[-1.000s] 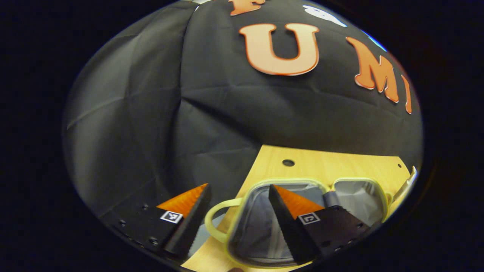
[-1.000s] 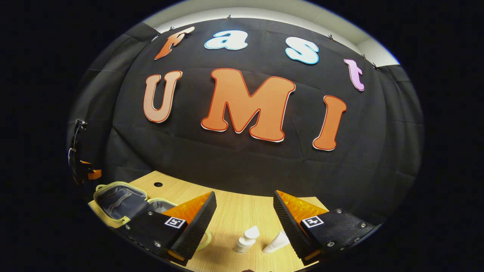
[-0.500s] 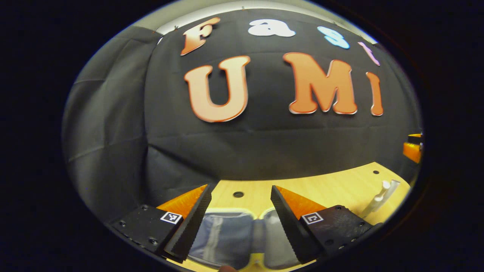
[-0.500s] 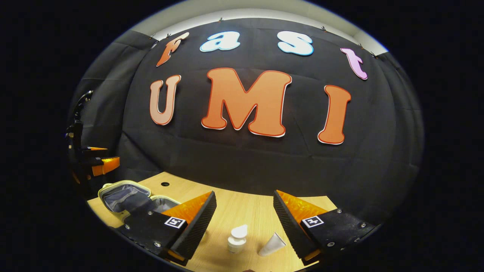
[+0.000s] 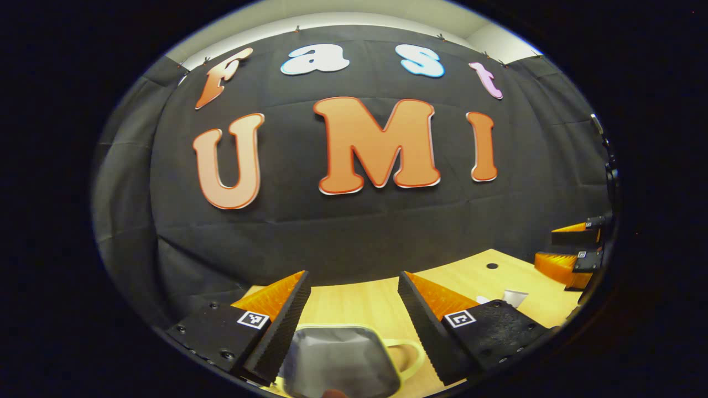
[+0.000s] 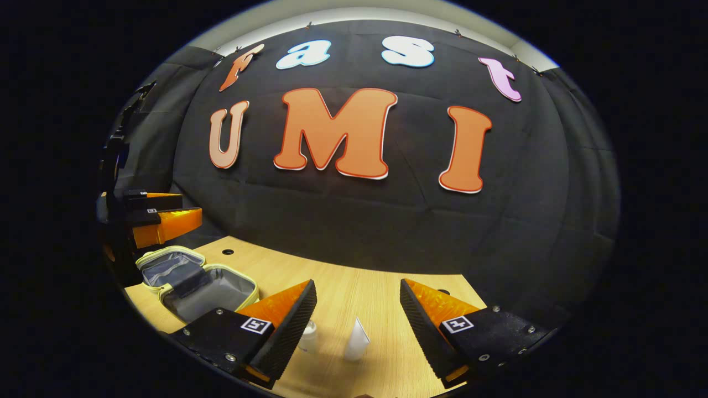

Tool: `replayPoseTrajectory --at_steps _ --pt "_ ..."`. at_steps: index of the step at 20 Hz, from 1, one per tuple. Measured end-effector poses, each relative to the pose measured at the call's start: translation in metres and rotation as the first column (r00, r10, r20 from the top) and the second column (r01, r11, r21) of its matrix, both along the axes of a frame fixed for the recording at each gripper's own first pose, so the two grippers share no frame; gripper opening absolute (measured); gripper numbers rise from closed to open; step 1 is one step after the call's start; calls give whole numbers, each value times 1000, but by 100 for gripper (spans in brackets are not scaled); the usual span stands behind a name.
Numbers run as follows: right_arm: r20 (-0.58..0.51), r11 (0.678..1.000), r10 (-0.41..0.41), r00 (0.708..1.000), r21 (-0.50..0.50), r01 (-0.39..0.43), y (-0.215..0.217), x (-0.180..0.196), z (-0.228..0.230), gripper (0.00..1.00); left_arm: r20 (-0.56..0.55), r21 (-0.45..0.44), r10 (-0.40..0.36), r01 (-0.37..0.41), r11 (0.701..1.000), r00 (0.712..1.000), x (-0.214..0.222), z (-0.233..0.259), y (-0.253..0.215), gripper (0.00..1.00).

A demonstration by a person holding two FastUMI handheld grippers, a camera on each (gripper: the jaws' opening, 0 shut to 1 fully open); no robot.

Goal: First open the suitcase, pack the skin care products into it, and then close the suitcase.

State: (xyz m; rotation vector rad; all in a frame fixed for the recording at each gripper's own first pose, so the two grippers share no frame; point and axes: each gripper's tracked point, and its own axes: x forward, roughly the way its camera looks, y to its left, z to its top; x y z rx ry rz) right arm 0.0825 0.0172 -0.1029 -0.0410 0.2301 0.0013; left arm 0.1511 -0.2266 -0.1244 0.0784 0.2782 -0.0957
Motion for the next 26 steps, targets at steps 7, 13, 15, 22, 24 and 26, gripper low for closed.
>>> replayPoseTrajectory --at_steps 7,13,15,22,24,26 --pt "-114 1000 -9 993 26 12 -20 -19 -52 96 -138 -47 -148 143 989 979 -20 -67 -85 99" --pt "-179 999 14 984 45 -6 -28 -18 -100 96 -211 -71 -221 210 975 952 -24 -141 -142 99" --pt "-182 999 32 983 45 -24 -27 -12 -111 96 -242 -81 -238 225 971 941 -26 -171 -156 99" --pt "-227 996 80 971 46 -71 -20 -5 -157 97 -325 -127 -263 233 964 908 -25 -252 -189 100" --pt "-248 996 90 964 47 -81 -18 -4 -167 97 -349 -135 -256 222 966 902 -21 -271 -195 100" --pt "-252 995 95 963 59 -83 -17 0 -173 97 -352 -168 -266 219 961 897 -17 -283 -205 97"
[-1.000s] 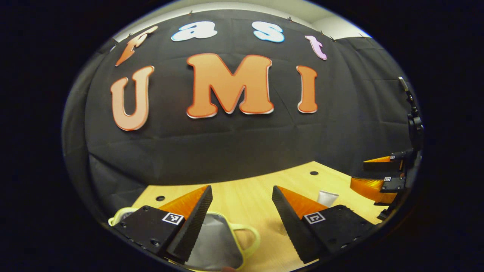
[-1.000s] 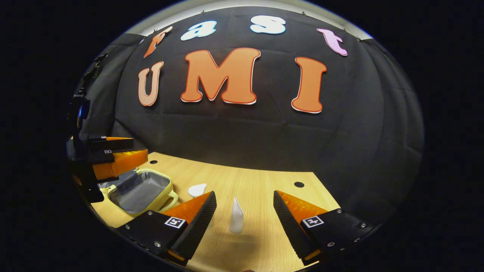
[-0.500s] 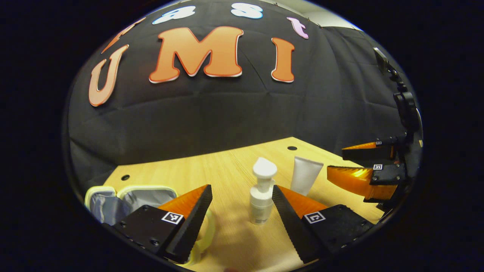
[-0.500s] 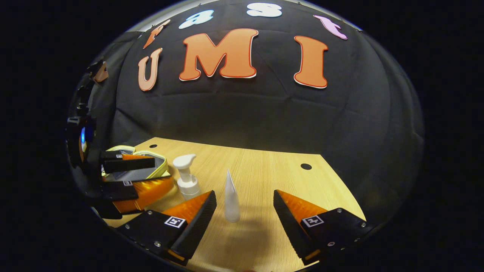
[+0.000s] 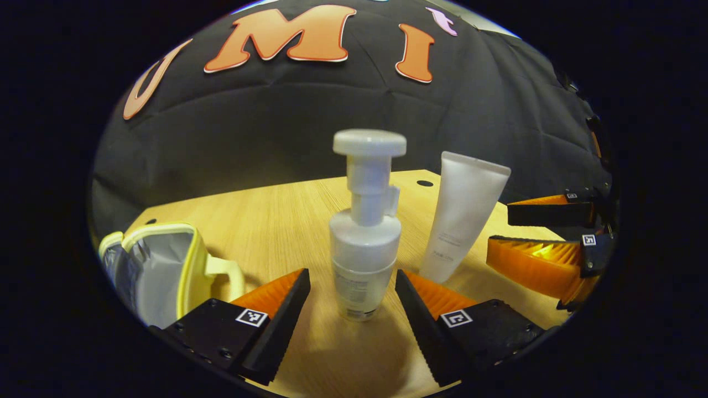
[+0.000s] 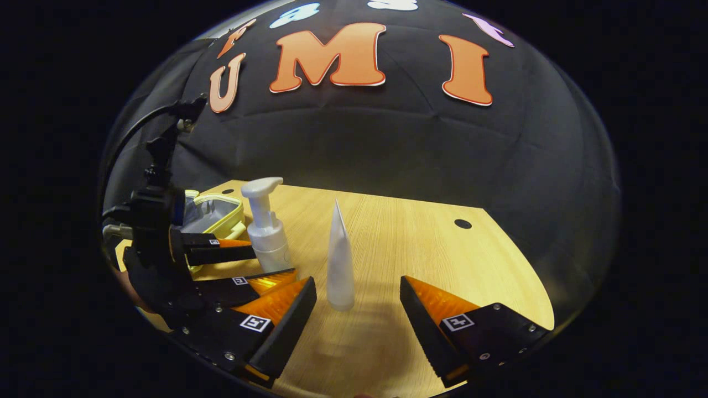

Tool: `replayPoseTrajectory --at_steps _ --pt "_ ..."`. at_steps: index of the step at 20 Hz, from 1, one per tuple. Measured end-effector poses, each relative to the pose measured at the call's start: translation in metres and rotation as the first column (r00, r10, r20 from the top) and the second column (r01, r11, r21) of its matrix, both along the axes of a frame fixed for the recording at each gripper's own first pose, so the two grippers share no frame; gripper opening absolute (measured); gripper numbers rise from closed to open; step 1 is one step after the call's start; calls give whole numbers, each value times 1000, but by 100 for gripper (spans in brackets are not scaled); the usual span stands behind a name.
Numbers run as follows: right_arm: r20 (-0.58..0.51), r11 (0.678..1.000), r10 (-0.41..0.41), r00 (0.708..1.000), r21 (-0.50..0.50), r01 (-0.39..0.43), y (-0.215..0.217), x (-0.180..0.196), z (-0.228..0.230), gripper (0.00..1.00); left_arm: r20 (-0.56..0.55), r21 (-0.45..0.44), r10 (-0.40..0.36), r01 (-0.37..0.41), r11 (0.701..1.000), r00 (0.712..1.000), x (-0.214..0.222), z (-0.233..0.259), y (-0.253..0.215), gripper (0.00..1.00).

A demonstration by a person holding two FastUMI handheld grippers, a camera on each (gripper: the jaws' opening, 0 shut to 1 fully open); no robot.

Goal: First open the suitcase, pack the skin care products into it, and then close the suitcase.

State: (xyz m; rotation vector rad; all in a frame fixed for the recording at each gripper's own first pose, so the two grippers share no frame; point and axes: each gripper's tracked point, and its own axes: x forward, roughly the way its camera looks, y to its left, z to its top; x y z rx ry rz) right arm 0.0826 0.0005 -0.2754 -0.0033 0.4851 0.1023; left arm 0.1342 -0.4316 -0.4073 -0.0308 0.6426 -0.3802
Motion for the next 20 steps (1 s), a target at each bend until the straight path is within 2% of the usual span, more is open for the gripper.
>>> replayPoseTrajectory --at_steps 3,6,13,15,19,20 --pt "7 1000 9 1000 0 -9 4 11 -6 97 -2 9 -2 2 1000 1000 5 -6 -4 63" --pt "6 999 37 999 30 -38 10 19 -14 97 -45 -3 20 -20 1000 999 1 1 0 61" --pt "-18 995 88 996 46 -87 25 34 -37 95 12 1 63 -63 998 998 0 66 28 61" --pt "-22 995 91 996 47 -90 28 40 -41 92 33 11 68 -69 998 997 1 83 40 61" --pt "-36 994 86 996 65 -84 38 51 -55 68 54 35 101 -103 994 993 -2 107 70 62" --pt "-38 994 83 996 76 -80 38 51 -52 51 53 42 115 -117 992 992 -3 111 79 62"
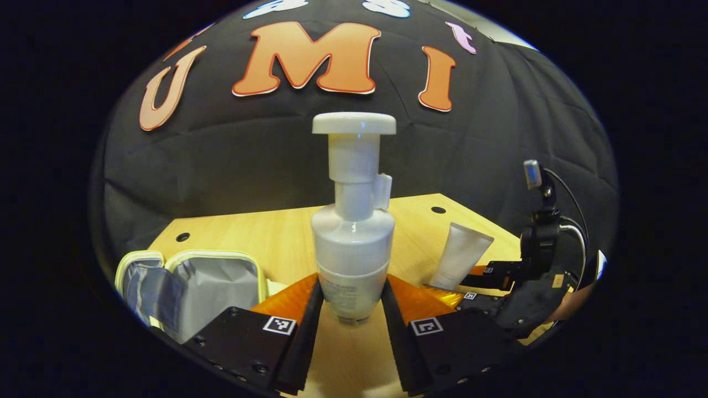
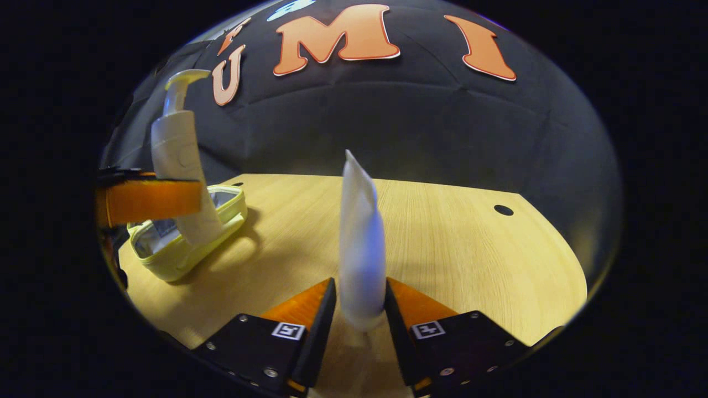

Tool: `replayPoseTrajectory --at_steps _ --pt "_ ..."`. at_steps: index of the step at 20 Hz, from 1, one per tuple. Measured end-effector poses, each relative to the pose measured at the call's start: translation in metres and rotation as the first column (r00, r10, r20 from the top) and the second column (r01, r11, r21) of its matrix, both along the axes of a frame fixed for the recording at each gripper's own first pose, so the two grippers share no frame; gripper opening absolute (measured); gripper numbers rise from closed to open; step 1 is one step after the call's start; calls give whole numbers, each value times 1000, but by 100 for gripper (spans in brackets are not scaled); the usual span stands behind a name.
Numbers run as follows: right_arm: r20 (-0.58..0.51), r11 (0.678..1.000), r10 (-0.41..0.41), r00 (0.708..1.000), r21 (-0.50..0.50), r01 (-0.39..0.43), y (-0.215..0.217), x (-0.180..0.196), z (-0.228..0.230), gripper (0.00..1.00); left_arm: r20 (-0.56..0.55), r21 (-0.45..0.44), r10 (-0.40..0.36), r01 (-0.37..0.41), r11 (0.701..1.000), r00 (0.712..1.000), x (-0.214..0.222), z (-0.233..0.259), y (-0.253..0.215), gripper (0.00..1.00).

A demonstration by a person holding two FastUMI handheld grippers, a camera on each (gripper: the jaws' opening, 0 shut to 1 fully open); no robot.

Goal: First open the suitcase, pack the skin care products into it, and then close the suitcase.

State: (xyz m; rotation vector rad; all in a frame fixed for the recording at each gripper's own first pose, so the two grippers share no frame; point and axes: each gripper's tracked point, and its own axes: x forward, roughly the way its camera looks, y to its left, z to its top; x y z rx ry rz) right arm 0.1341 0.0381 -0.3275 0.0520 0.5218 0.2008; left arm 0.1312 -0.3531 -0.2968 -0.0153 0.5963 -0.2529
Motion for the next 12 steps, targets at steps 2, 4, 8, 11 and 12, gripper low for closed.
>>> replayPoseTrajectory --at_steps 2,4,8,11,12 --pt "-31 999 6 999 35 -5 5 -3 2 46 4 21 27 -27 999 1000 -4 8 19 60" --pt "-19 999 10 1000 45 -9 9 -5 16 44 11 36 51 -51 998 999 -8 17 39 60" --pt "3 998 29 1000 48 -29 17 -8 54 44 12 57 89 -89 994 996 -11 35 67 60" --pt "41 997 34 999 70 -37 27 -6 90 44 33 56 104 -106 993 994 -9 56 81 61" --pt "68 998 33 997 57 -37 27 -4 103 44 41 54 110 -112 992 993 -11 63 87 60"
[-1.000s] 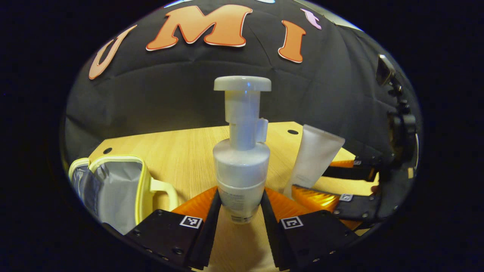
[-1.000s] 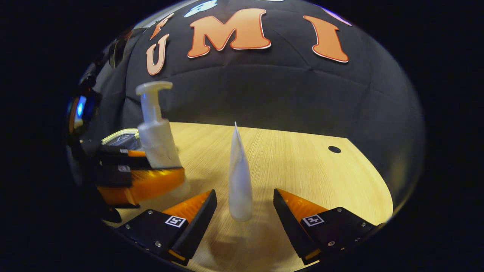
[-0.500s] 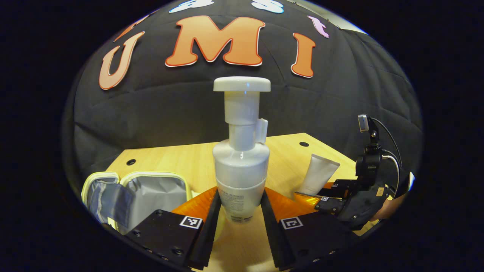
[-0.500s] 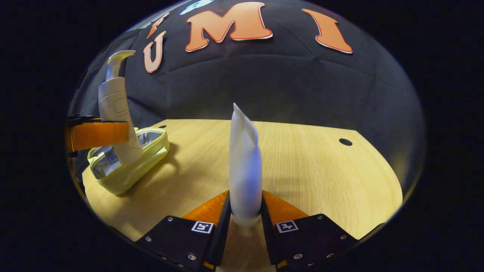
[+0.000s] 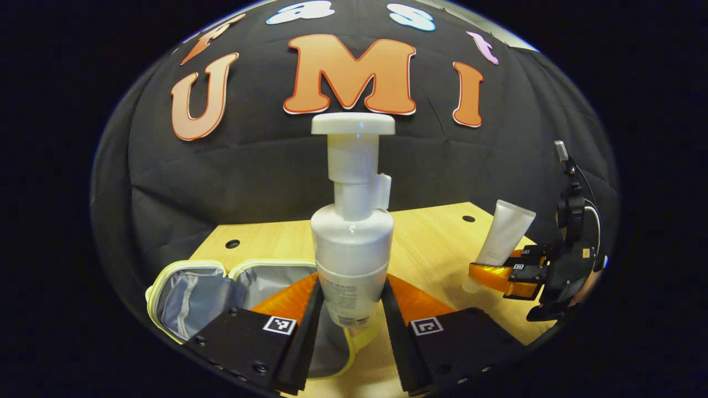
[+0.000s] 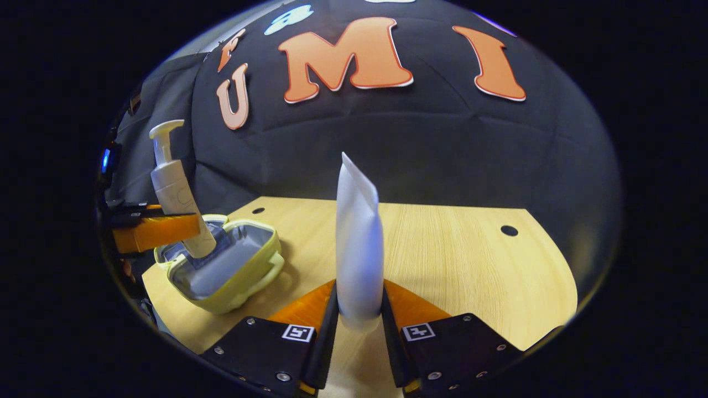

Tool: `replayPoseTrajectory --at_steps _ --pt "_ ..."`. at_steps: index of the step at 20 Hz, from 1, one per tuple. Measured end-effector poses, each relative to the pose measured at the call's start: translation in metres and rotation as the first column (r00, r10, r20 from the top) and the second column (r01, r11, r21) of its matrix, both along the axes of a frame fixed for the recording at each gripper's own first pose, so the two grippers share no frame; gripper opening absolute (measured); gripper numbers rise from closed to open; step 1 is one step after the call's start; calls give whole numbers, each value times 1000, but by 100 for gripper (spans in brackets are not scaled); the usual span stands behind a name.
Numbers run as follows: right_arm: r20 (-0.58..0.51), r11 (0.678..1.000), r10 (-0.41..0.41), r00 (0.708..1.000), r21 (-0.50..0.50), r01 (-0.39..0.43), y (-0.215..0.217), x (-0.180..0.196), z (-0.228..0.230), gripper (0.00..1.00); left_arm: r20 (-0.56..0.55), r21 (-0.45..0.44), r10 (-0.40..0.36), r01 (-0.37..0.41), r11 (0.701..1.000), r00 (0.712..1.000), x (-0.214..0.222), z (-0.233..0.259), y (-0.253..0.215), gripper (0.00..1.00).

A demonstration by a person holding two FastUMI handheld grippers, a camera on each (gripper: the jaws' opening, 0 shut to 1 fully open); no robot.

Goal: First open the suitcase, pack the skin care products into it, and then close the suitcase.

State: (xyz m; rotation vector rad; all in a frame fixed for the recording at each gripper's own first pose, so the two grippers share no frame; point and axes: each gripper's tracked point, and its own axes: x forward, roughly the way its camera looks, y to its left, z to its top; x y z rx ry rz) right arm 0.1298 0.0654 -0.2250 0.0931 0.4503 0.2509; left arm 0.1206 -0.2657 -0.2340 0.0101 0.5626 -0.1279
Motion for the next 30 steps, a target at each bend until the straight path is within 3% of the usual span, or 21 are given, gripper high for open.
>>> replayPoseTrajectory --at_steps 8,14,24,27,30 --pt "101 1000 28 994 -9 -28 36 3 78 44 67 24 26 -28 999 997 -1 51 54 60" --pt "128 996 92 988 -5 -92 89 2 102 44 76 34 43 -45 998 996 -6 59 97 60" --pt "76 976 212 974 35 -215 177 -16 84 44 -102 46 44 -40 998 994 -31 -5 152 60" --pt "43 976 209 977 51 -211 192 -14 72 44 -204 18 35 -32 999 978 -33 -38 158 61" --pt "11 978 202 979 54 -203 202 -10 61 44 -325 0 33 -34 999 945 -34 -65 154 61"
